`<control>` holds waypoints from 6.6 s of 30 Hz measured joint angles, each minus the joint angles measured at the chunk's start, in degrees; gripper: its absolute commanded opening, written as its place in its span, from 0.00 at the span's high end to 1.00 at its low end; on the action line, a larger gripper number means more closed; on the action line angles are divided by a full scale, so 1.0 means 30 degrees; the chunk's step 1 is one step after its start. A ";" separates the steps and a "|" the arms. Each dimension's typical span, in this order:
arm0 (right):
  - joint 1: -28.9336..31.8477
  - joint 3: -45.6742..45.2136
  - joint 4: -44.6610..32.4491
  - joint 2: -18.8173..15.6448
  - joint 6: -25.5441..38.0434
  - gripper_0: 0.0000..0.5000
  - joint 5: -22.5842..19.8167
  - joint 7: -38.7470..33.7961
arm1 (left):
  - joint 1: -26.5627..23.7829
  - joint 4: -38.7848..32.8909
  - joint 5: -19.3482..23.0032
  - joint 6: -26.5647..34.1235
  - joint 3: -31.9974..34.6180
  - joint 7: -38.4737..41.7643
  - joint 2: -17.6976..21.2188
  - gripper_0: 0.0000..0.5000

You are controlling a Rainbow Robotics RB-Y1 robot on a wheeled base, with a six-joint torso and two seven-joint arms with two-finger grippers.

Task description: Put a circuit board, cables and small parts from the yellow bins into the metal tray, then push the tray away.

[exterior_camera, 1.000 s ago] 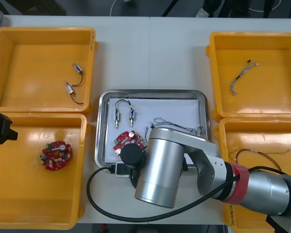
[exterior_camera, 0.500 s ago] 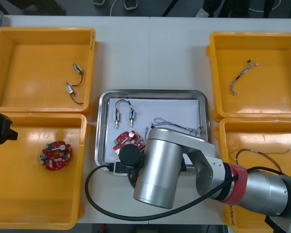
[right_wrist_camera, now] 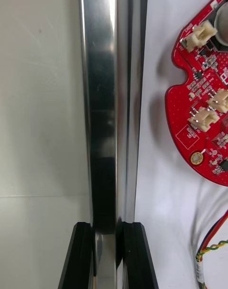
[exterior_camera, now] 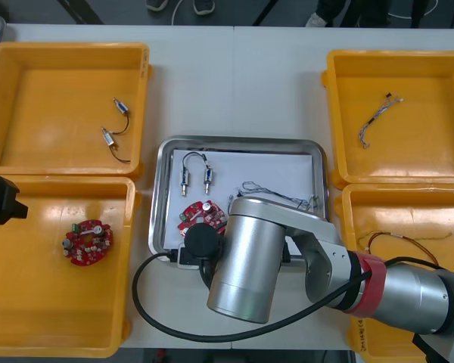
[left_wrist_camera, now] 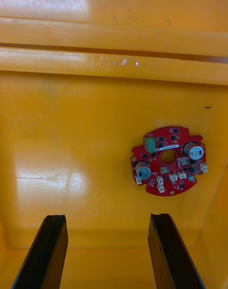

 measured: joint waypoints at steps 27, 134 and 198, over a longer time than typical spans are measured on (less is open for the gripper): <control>-0.3604 0.0019 0.2485 -0.0800 -0.2280 1.00 -0.1980 0.0004 | 0.0000 -0.0001 0.0000 0.0000 0.0000 0.0000 0.0003 0.00; -1.0566 0.0121 1.5252 -0.0355 -1.3017 1.00 -0.2973 0.2776 | 0.0001 -0.0004 0.0000 0.0000 0.0000 0.0000 0.0004 0.00; -0.2985 -1.7433 0.0017 -0.0403 0.3901 0.00 -0.1181 -0.0357 | 0.0001 -0.0007 0.0000 0.0000 0.0000 0.0000 0.0007 0.00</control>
